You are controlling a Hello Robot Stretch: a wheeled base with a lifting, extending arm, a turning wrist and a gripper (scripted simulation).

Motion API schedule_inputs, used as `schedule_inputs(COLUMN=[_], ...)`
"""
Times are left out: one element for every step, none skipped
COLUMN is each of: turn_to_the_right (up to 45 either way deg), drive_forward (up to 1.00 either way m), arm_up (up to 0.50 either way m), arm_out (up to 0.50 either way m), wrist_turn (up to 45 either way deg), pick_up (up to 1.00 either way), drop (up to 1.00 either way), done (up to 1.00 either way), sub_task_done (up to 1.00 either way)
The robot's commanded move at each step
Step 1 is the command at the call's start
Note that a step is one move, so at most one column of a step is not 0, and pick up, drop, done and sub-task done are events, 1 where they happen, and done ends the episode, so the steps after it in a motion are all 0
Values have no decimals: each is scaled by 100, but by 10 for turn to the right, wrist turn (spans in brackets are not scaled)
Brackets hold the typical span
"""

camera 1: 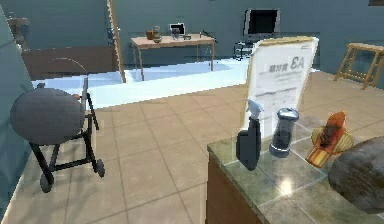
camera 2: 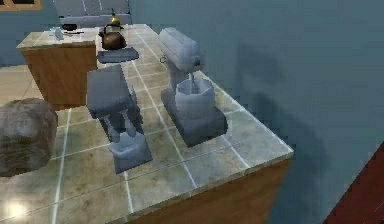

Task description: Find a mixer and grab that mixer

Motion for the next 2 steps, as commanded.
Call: schedule_inputs(turn_to_the_right=[0, 0], drive_forward=[0, 0], arm_up=[50, 38], arm_out=[0, 0], wrist_turn=[0, 0], pick_up=[0, 0], drop=[0, 0], done=[0, 0], sub_task_done=[0, 0])
